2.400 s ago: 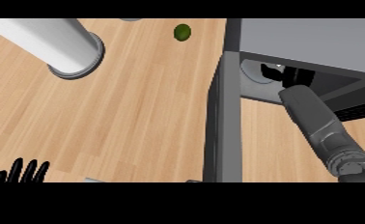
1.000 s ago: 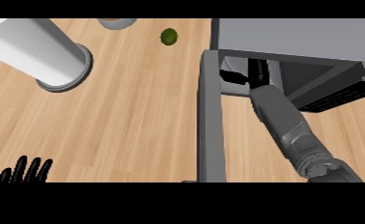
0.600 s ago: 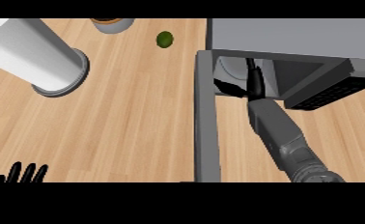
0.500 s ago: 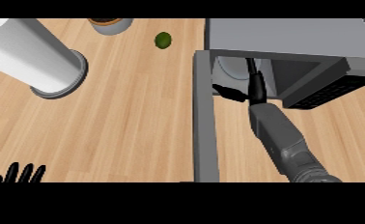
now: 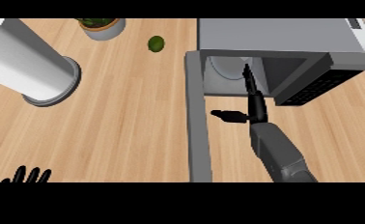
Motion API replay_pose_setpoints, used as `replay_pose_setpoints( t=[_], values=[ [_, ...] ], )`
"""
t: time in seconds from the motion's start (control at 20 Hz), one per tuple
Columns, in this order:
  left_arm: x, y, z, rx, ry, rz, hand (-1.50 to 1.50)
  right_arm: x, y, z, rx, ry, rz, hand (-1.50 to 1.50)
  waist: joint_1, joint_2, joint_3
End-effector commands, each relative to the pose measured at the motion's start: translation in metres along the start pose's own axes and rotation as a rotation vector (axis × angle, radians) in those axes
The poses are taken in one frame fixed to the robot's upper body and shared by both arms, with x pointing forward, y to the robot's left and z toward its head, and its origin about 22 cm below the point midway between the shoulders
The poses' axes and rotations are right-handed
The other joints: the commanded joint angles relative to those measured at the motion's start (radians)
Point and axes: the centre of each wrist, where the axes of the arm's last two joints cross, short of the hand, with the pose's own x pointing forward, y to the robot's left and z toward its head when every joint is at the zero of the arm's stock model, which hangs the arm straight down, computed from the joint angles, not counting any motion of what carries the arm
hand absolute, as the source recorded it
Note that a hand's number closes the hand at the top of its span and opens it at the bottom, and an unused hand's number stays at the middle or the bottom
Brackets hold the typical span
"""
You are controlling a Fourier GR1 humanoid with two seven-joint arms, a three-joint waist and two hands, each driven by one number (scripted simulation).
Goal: Pick up the milk, place it into the microwave and close the microwave
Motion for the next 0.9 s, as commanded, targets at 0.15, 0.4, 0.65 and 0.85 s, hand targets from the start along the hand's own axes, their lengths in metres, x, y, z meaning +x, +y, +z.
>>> replay_pose_setpoints(
  t=[0.15,0.4,0.65,0.85],
  values=[
    [-0.012,-0.011,-0.004,-0.064,0.072,-0.005,-1.50,-0.009,-0.027,0.014,0.103,-0.002,-0.090,-1.50,-0.027,-0.011,-0.002],
    [-0.015,-0.009,0.005,-0.073,0.076,-0.026,-1.50,-0.025,-0.061,0.057,0.038,0.004,-0.081,-1.50,-0.035,-0.015,-0.003],
    [-0.020,-0.022,-0.028,-0.181,0.112,0.030,-1.50,-0.027,-0.100,0.079,0.004,-0.017,-0.063,-1.50,-0.048,-0.013,-0.003],
    [-0.040,-0.038,-0.025,-0.299,0.173,0.001,-1.50,-0.024,-0.119,0.099,0.013,-0.011,-0.029,1.50,-0.046,-0.015,-0.003]
  ],
)
